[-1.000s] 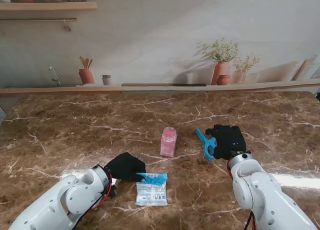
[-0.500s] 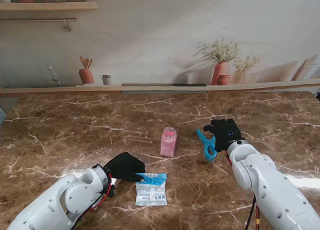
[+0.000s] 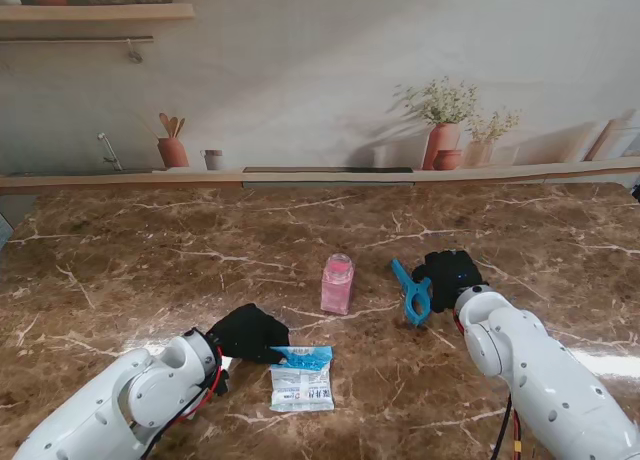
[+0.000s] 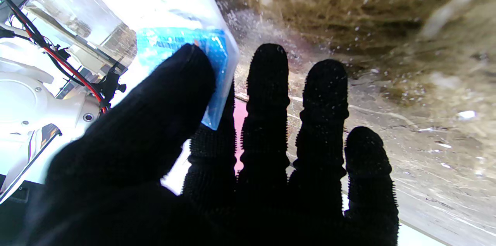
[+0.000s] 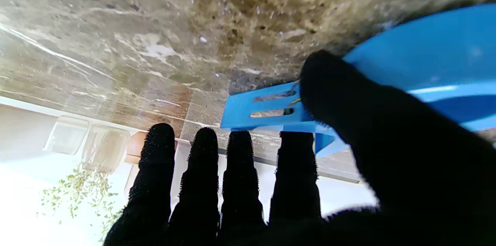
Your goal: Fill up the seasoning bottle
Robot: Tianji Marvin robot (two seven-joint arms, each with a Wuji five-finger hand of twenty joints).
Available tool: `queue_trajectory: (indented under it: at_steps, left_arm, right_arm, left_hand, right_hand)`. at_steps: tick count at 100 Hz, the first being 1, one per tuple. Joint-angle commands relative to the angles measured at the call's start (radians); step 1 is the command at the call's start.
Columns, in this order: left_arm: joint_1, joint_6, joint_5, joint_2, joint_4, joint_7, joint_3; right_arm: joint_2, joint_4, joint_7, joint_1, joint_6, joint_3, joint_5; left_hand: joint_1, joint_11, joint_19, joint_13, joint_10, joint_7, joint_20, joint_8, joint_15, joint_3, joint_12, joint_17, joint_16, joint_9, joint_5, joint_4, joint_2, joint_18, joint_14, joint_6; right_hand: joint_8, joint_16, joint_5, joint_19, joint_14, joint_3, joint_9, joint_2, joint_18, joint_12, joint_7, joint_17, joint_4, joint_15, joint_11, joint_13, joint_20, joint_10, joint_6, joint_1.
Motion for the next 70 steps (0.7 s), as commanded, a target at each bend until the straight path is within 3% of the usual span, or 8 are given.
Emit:
queue_trajectory:
  at_steps: [1, 7, 13, 30, 35, 46, 55, 70]
  left_arm:
    - [0.008, -0.003, 0.007, 0.005, -0.003, -0.005, -0.001]
    - [0.009, -0.005, 0.010, 0.007, -0.005, -0.009, -0.004]
    - [0.011, -0.008, 0.014, 0.008, -0.008, -0.012, -0.007]
    - [0.018, -0.012, 0.021, 0.009, -0.018, -0.014, -0.019]
    - [0.021, -0.013, 0.023, 0.009, -0.022, -0.014, -0.023]
    - [0.031, -0.014, 0.025, 0.009, -0.030, -0.011, -0.035]
    - [0.039, -0.021, 0.027, 0.008, -0.035, -0.006, -0.045]
    - [0.052, -0.028, 0.016, 0.008, -0.050, -0.010, -0.067]
  right_arm:
    - [0.003, 0.014, 0.007, -0.017, 0.004, 0.000, -0.003]
    - [0.002, 0.013, -0.011, -0.024, 0.003, 0.003, -0.008]
    - [0.002, 0.013, -0.039, -0.032, 0.003, 0.006, -0.018]
    - [0.000, 0.001, -0.045, -0.057, -0.005, 0.017, -0.014]
    - [0.000, -0.002, -0.045, -0.063, -0.002, 0.016, -0.014]
    - [-0.003, 0.000, -0.059, -0.074, 0.014, 0.009, 0.000]
    - [-0.008, 0.000, -0.079, -0.083, 0.021, 0.006, 0.017]
    - [-0.015, -0.018, -0.109, -0.106, 0.034, 0.021, 0.032]
  left_hand:
    - [-0.026, 0.009, -0.001, -0.031, -0.025, 0.025, -0.007, 0.022, -0.015, 0.043, 0.024, -0.027, 0.016, 0.004, 0.022, -0.026, -0.029, 0.019, 0.001, -0.040]
    - [-0.040, 0.013, -0.008, -0.043, -0.023, 0.020, -0.007, 0.024, -0.022, 0.026, 0.023, -0.033, 0.018, -0.015, 0.013, -0.027, -0.035, 0.021, 0.003, -0.035]
    - [-0.053, 0.034, -0.020, -0.060, -0.020, 0.002, -0.005, 0.029, -0.039, -0.006, 0.000, -0.041, 0.023, -0.047, -0.002, -0.019, -0.036, 0.022, 0.002, -0.028]
    - [-0.089, 0.067, -0.061, -0.124, -0.011, -0.063, -0.014, 0.046, -0.093, -0.072, -0.119, -0.070, 0.014, -0.150, -0.056, -0.006, -0.040, 0.023, 0.002, -0.004]
    - [-0.103, 0.072, -0.071, -0.140, -0.008, -0.083, -0.018, 0.047, -0.104, -0.076, -0.132, -0.075, 0.010, -0.170, -0.065, -0.002, -0.037, 0.021, 0.002, 0.007]
    - [-0.166, 0.062, -0.097, -0.182, -0.006, -0.169, -0.023, 0.084, -0.136, -0.041, -0.153, -0.095, -0.002, -0.219, -0.083, 0.003, -0.018, 0.017, 0.001, 0.033]
    - [-0.213, 0.049, -0.117, -0.207, -0.007, -0.218, -0.029, 0.099, -0.158, -0.023, -0.161, -0.106, -0.013, -0.256, -0.099, 0.024, 0.005, 0.012, 0.000, 0.051]
    - [-0.277, 0.032, -0.154, -0.235, -0.008, -0.271, -0.041, 0.129, -0.185, -0.001, -0.174, -0.123, -0.028, -0.295, -0.118, 0.072, 0.030, 0.011, -0.003, 0.066]
  right_hand:
    - [0.020, -0.028, 0.149, 0.033, -0.021, -0.036, 0.025, -0.021, -0.014, -0.020, 0.214, 0.002, -0.123, 0.010, 0.012, -0.018, -0.024, -0.020, -0.126, -0.015]
    - [-0.069, -0.028, 0.188, 0.054, -0.030, -0.090, 0.083, -0.029, -0.013, -0.021, 0.384, 0.021, -0.170, 0.017, 0.016, 0.014, -0.023, -0.042, -0.204, -0.005]
    - [-0.093, -0.026, 0.263, 0.089, -0.043, -0.108, 0.179, -0.020, -0.016, -0.022, 0.428, 0.053, -0.179, 0.027, 0.028, 0.062, -0.009, -0.068, -0.237, -0.021]
    - [-0.222, 0.019, 0.357, 0.224, -0.077, -0.111, 0.603, -0.029, -0.003, 0.010, 0.487, 0.180, -0.187, 0.086, 0.043, 0.373, 0.028, -0.147, -0.231, -0.039]
    - [-0.273, 0.067, 0.356, 0.255, -0.076, -0.106, 0.671, -0.026, 0.005, 0.043, 0.498, 0.215, -0.184, 0.123, 0.044, 0.454, 0.036, -0.151, -0.210, -0.040]
    - [-0.362, 0.182, 0.353, 0.342, -0.087, -0.058, 0.820, 0.040, 0.010, 0.235, 0.513, 0.300, -0.154, 0.242, 0.060, 0.585, 0.059, -0.175, -0.189, -0.020]
    - [-0.353, 0.252, 0.365, 0.430, -0.096, 0.004, 0.909, 0.038, 0.008, 0.319, 0.536, 0.363, -0.140, 0.351, 0.128, 0.667, 0.081, -0.182, -0.189, -0.013]
    - [-0.176, 0.319, 0.399, 0.516, -0.092, 0.043, 0.943, 0.024, 0.009, 0.391, 0.534, 0.400, -0.130, 0.440, 0.204, 0.715, 0.074, -0.167, -0.208, 0.013]
